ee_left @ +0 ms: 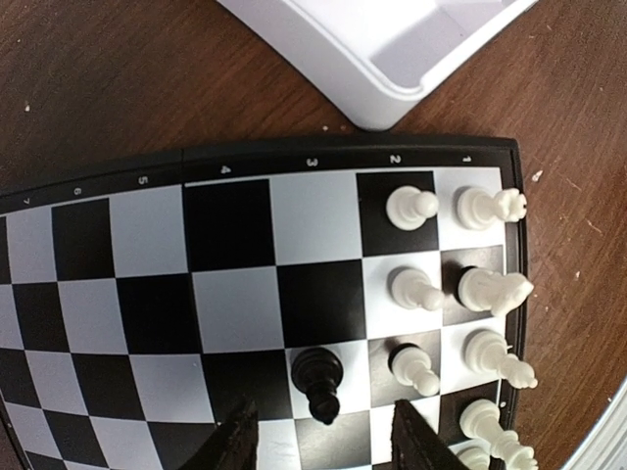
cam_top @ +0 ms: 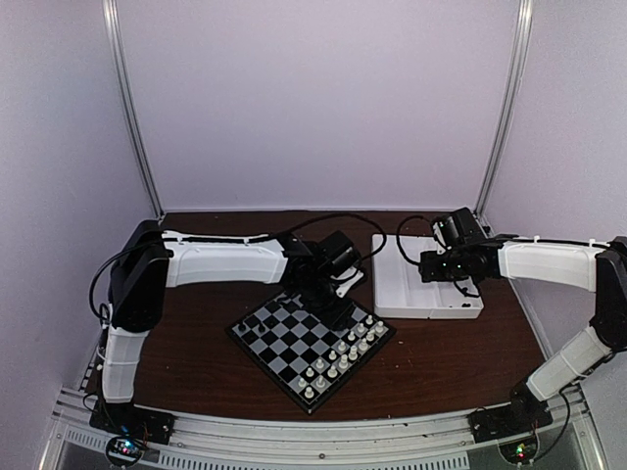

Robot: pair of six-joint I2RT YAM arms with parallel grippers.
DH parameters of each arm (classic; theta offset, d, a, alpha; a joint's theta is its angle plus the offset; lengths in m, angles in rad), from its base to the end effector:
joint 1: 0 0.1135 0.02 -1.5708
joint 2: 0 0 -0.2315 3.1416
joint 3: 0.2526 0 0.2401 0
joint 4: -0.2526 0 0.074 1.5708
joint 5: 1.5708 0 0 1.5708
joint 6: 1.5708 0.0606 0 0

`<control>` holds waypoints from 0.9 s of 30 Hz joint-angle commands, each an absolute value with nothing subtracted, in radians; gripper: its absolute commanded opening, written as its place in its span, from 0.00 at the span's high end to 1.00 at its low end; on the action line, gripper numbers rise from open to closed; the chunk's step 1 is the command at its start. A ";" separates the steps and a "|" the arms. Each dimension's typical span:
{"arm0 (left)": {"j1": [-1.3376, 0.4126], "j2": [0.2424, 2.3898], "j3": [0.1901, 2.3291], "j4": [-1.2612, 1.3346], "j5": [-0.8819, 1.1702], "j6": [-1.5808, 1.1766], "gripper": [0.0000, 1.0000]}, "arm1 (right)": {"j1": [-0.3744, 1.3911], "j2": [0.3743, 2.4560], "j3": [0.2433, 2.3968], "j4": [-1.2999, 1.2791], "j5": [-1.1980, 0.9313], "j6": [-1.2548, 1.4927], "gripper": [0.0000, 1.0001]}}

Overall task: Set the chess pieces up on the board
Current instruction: Pick up the chess piece from the chessboard.

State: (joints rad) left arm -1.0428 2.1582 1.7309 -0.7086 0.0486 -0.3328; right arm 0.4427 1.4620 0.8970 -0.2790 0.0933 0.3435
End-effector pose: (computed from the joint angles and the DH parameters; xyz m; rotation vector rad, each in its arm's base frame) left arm 0.2198 -0.3828 0.1425 0.9881 2.6221 -0.4457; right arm 0.2849 0.1288 0.1694 -0.0772 2.4238 0.2486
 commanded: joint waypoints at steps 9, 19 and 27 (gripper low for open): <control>-1.048 2.195 1.796 -0.717 0.041 -0.308 0.59 | 0.430 1.436 0.888 -0.274 0.096 0.341 0.41; -1.048 2.210 1.802 -0.724 0.035 -0.308 0.67 | 0.425 1.437 0.884 -0.273 0.093 0.344 0.41; -1.047 2.220 1.803 -0.725 0.042 -0.310 0.69 | 0.423 1.433 0.879 -0.271 0.093 0.344 0.41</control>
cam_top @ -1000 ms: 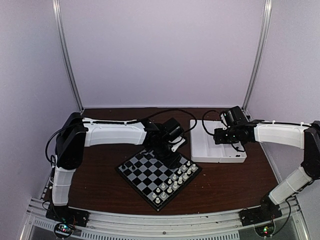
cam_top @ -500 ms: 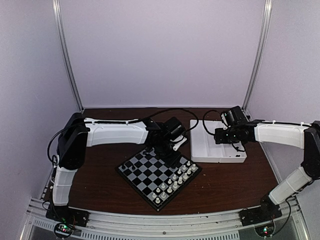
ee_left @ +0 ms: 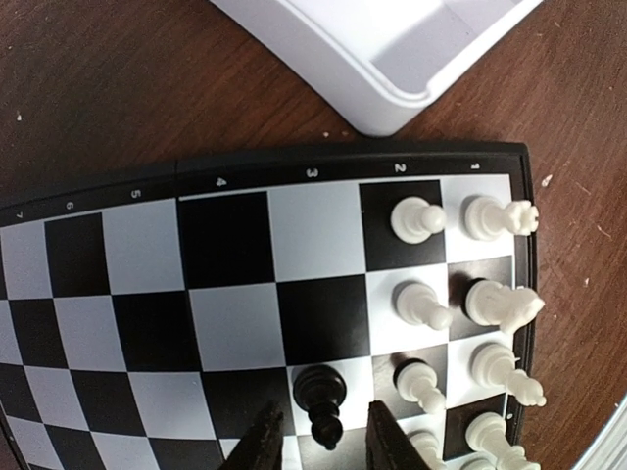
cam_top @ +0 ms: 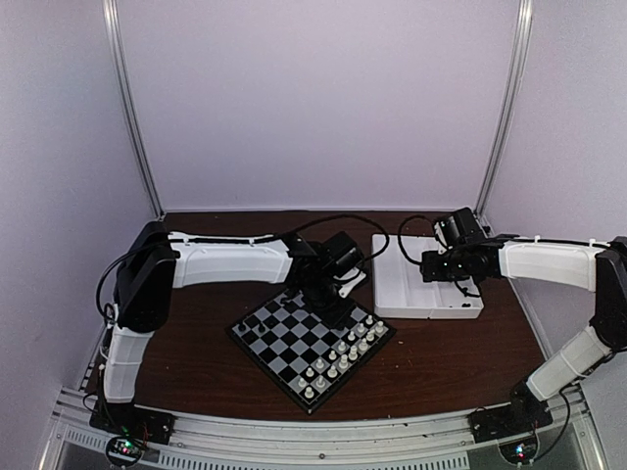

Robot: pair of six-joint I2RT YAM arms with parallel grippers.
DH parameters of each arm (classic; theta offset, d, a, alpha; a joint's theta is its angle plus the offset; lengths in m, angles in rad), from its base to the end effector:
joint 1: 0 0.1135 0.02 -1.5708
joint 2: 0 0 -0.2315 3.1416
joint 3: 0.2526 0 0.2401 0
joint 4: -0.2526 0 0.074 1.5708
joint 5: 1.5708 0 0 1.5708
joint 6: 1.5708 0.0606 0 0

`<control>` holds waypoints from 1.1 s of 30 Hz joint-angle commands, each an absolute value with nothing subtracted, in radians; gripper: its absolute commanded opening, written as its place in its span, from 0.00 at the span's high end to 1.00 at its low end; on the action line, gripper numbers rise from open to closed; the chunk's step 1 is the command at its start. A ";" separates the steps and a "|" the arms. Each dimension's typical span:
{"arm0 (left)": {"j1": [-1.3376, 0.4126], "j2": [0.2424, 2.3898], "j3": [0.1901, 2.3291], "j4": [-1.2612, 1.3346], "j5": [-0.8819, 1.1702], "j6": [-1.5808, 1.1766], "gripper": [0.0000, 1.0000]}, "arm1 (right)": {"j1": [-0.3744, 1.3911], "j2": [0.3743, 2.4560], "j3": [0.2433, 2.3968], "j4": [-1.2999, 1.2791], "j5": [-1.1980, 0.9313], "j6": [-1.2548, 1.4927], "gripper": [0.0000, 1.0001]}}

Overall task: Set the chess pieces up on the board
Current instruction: Pick up the chess piece from the chessboard.

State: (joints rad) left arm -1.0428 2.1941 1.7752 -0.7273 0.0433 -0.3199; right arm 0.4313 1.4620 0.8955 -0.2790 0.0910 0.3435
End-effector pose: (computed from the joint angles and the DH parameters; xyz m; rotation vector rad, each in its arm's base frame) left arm 0.2231 -0.3877 0.1391 1.0050 2.6213 -0.4284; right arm 0.2861 0.1256 0.1690 -0.0646 2.4256 0.2455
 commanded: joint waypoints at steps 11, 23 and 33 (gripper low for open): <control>-1.048 2.230 1.822 -0.739 0.027 -0.303 0.83 | 0.421 1.430 0.885 -0.273 0.089 0.342 0.41; -1.044 2.184 1.840 -0.796 -0.043 -0.280 0.92 | 0.419 1.437 0.900 -0.276 0.083 0.337 0.41; -0.982 2.098 1.740 -0.787 -0.079 -0.282 0.94 | 0.419 1.453 0.903 -0.271 0.067 0.340 0.42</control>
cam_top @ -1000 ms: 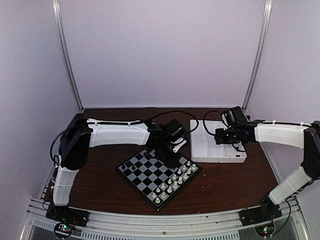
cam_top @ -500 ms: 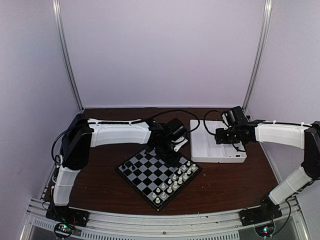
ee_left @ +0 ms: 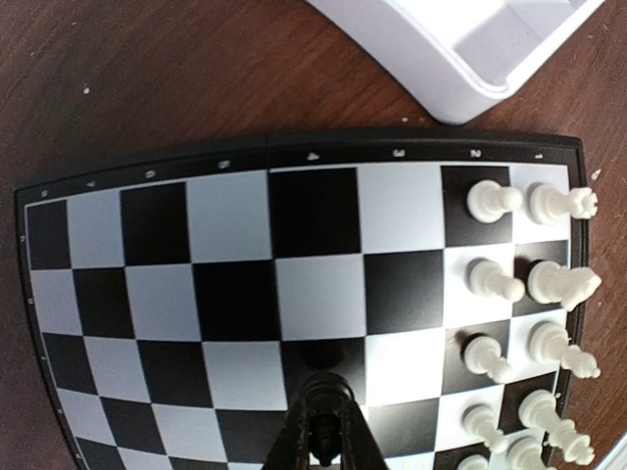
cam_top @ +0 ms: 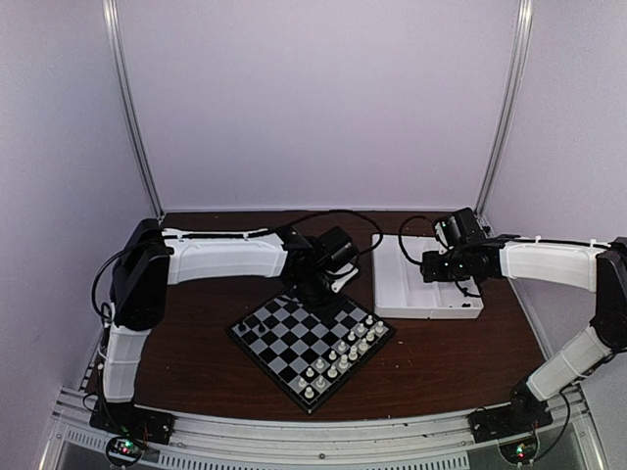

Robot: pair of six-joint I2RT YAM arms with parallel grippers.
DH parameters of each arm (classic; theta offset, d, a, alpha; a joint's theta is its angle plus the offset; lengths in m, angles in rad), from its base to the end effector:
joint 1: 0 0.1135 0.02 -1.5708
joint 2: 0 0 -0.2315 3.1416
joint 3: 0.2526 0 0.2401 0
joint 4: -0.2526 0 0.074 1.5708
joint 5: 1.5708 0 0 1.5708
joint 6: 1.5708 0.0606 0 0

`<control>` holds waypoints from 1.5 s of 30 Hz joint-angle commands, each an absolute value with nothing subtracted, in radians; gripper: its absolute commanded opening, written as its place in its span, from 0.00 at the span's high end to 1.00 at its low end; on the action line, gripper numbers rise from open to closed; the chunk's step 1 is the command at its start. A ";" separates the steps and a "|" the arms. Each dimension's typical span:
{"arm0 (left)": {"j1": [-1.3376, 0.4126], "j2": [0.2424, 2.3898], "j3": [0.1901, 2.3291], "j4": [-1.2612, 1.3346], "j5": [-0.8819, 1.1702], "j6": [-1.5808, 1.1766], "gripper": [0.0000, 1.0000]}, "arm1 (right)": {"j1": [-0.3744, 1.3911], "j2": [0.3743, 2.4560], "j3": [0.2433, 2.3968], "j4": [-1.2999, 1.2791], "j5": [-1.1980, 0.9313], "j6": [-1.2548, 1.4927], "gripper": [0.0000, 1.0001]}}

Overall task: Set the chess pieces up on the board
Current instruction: Pick up the chess piece from the chessboard, then place the chess piece on the chessboard.

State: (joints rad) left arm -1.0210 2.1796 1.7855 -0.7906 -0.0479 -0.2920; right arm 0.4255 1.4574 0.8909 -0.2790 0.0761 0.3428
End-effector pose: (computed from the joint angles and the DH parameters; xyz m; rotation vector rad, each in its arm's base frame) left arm 0.2328 -0.3743 0.1449 0.9836 2.6146 -0.2803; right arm 0.2855 0.1243 0.1688 -0.0653 2.4288 0.2597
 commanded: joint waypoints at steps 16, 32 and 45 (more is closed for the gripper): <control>-0.823 1.854 1.452 -0.736 -0.163 -0.315 0.94 | 0.419 1.457 0.900 -0.264 0.059 0.347 0.43; -0.805 1.716 1.249 -0.707 -0.162 -0.362 0.94 | 0.419 1.472 0.892 -0.240 0.043 0.360 0.43; -0.804 1.690 1.161 -0.651 -0.146 -0.384 0.94 | 0.419 1.473 0.896 -0.242 0.033 0.369 0.43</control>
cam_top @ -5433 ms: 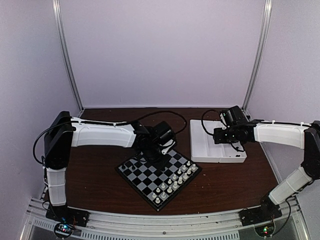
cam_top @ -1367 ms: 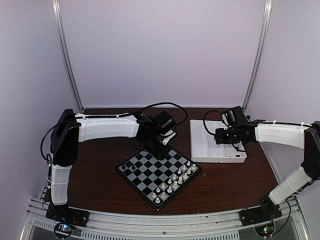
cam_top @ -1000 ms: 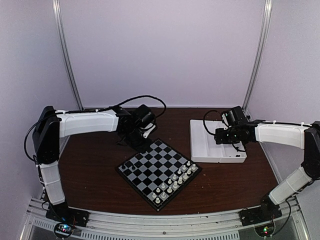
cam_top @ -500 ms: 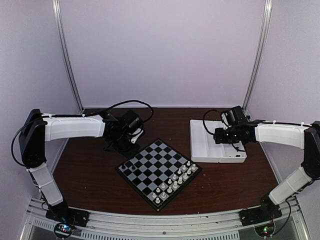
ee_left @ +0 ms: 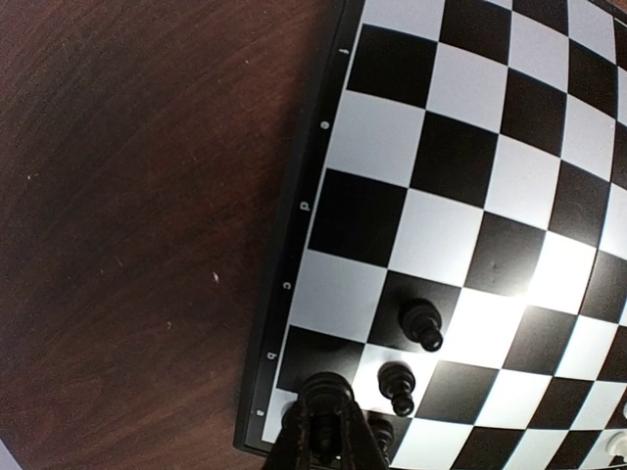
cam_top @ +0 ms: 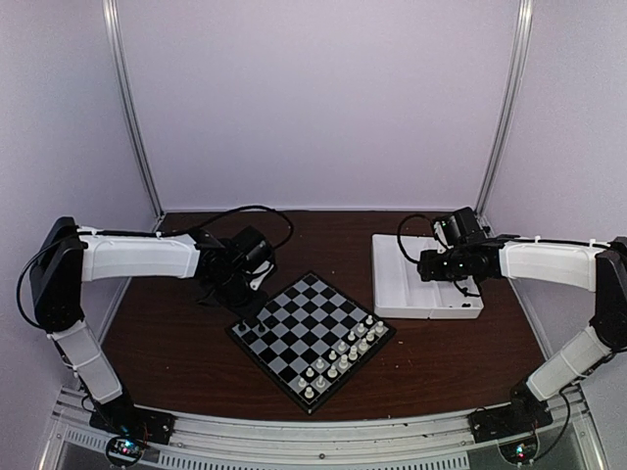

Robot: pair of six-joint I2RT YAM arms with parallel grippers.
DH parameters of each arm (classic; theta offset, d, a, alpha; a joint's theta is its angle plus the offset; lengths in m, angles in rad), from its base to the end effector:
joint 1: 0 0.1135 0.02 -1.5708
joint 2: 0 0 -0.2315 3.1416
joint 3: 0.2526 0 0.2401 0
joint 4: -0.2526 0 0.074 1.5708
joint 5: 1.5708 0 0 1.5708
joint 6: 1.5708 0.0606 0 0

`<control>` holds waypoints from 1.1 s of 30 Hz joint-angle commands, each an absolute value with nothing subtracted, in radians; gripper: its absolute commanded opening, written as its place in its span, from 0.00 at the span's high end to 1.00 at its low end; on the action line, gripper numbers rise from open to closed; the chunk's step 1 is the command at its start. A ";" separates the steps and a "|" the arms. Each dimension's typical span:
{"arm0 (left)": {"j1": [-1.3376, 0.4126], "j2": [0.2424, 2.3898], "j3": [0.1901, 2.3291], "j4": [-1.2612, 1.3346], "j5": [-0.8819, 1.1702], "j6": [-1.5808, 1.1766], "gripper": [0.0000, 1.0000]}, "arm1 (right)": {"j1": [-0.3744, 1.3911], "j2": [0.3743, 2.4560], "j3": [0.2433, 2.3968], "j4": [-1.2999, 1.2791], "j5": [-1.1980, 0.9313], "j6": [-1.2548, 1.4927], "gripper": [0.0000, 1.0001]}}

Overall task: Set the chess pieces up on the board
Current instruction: Place the chess piece on the chessboard.

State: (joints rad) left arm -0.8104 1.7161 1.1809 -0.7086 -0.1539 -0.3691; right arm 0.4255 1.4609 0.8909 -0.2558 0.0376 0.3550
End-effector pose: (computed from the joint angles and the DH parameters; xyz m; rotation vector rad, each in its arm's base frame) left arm 0.2322 -0.2306 0.1488 0.5748 2.7246 -0.0771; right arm 0.2869 0.1275 0.1698 -0.0675 2.4193 0.3177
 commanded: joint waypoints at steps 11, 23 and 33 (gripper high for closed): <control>-0.803 1.720 1.171 -0.618 -0.131 -0.373 0.94 | 0.419 1.462 0.894 -0.252 0.035 0.372 0.43; -0.802 1.734 1.191 -0.607 -0.126 -0.361 0.94 | 0.419 1.465 0.899 -0.248 0.038 0.374 0.43; -0.801 1.795 1.241 -0.598 -0.130 -0.340 0.95 | 0.419 1.453 0.892 -0.257 0.045 0.374 0.43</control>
